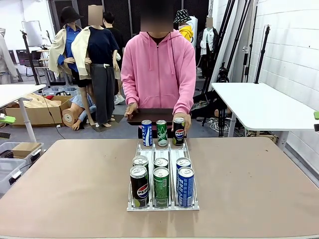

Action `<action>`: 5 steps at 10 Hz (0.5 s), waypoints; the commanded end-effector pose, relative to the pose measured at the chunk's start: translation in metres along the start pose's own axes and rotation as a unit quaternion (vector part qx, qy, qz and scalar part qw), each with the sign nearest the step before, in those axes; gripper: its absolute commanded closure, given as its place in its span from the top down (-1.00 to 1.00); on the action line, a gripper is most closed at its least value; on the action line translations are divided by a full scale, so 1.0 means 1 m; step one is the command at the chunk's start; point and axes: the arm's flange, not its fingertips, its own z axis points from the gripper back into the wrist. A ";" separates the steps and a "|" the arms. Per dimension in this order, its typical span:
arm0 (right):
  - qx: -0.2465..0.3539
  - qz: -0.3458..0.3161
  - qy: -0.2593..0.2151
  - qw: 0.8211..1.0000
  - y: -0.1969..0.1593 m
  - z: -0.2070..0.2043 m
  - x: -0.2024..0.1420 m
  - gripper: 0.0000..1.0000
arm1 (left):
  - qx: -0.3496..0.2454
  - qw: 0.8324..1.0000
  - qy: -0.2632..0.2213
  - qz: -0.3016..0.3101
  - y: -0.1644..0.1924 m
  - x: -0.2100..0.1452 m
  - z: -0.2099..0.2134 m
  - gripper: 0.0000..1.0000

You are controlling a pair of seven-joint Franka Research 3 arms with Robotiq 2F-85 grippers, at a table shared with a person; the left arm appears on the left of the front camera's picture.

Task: Retrieve and hand over the desired beverage to the person.
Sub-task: Pick up a can of the same type that the person held from the Automatic Can Dispenser.

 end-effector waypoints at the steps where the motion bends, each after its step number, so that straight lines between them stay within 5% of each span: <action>1: 0.006 0.001 -0.003 1.000 -0.001 0.000 0.001 1.00 | -0.004 1.000 -0.003 0.000 0.000 -0.001 0.001 1.00; 5: 0.006 0.001 -0.003 1.000 -0.001 0.000 0.001 1.00 | -0.004 1.000 -0.003 0.000 0.000 -0.001 0.001 1.00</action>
